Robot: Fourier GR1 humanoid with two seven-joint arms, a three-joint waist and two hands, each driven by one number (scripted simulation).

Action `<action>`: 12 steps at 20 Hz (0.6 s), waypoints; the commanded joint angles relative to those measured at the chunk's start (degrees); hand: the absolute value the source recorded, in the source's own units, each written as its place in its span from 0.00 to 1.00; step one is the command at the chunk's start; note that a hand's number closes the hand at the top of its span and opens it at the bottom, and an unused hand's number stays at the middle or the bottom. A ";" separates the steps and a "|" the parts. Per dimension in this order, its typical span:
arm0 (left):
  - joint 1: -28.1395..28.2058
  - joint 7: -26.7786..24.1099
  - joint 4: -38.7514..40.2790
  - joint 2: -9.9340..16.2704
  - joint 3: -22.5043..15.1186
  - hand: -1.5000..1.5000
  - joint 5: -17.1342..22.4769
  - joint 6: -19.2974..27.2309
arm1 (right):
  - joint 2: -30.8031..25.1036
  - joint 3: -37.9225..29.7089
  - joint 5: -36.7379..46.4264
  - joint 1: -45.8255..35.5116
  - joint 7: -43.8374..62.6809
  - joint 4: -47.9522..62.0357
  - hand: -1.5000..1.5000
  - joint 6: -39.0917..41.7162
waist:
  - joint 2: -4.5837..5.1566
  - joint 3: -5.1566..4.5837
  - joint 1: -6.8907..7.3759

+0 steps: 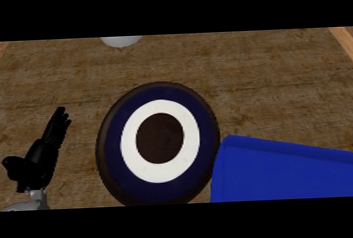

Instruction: Pick the squash from the tray and place it in the plate

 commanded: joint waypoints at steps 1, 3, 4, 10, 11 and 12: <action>-0.08 -1.71 1.33 1.80 0.82 0.50 0.45 -2.02 | 2.38 13.14 7.61 3.73 3.31 -0.45 1.00 0.05 | 0.28 -0.04 0.54; 1.44 -4.15 1.24 -0.42 -0.51 0.50 -0.36 -1.11 | 2.37 11.39 7.82 -1.24 6.21 0.58 1.00 4.70 | 0.80 -0.05 1.60; 0.25 -2.81 1.40 -0.57 -0.94 0.50 -1.70 0.40 | 2.36 12.26 7.46 -2.69 6.33 3.32 1.00 3.22 | 0.70 0.00 1.43; -2.31 -1.06 0.86 -0.69 -2.06 0.50 -1.74 -0.35 | 2.22 11.19 2.60 -12.97 9.30 0.66 1.00 11.86 | 1.65 -0.02 3.34; -2.69 0.95 -0.14 -0.77 -1.77 0.50 -1.15 -0.12 | 2.19 11.15 2.74 -13.73 10.80 2.47 1.00 11.69 | 1.54 0.01 3.39; -2.21 0.09 -0.53 -1.33 -2.75 0.50 -2.02 0.17 | 2.17 11.29 2.02 -14.97 10.34 0.95 1.00 12.93 | 1.78 -0.01 4.12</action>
